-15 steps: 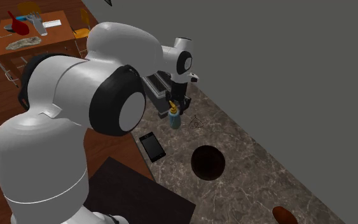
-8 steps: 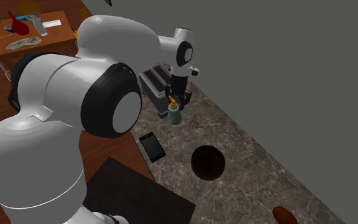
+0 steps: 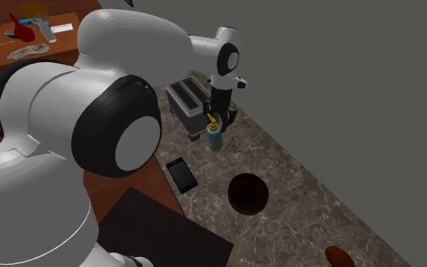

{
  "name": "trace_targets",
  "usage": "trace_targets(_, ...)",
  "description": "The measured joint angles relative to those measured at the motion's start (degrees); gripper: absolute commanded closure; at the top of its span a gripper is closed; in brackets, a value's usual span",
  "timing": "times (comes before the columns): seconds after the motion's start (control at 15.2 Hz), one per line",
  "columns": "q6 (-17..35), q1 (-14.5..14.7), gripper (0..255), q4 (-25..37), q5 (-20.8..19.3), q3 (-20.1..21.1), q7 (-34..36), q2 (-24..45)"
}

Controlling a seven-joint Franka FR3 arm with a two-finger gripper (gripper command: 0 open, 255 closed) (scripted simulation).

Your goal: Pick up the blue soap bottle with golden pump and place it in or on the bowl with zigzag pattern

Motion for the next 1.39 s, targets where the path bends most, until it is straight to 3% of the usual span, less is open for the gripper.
trace_targets(0.59,2.2,-6.4,255,-7.7,-2.5,-4.5,-10.1,-6.4)
trace_targets(1.06,3.0,-11.3,255,-9.5,-4.8,-8.5,-18.2,-8.4)
trace_targets(1.39,5.7,-12.1,255,-11.2,-5.1,-9.1,-19.2,-7.7)
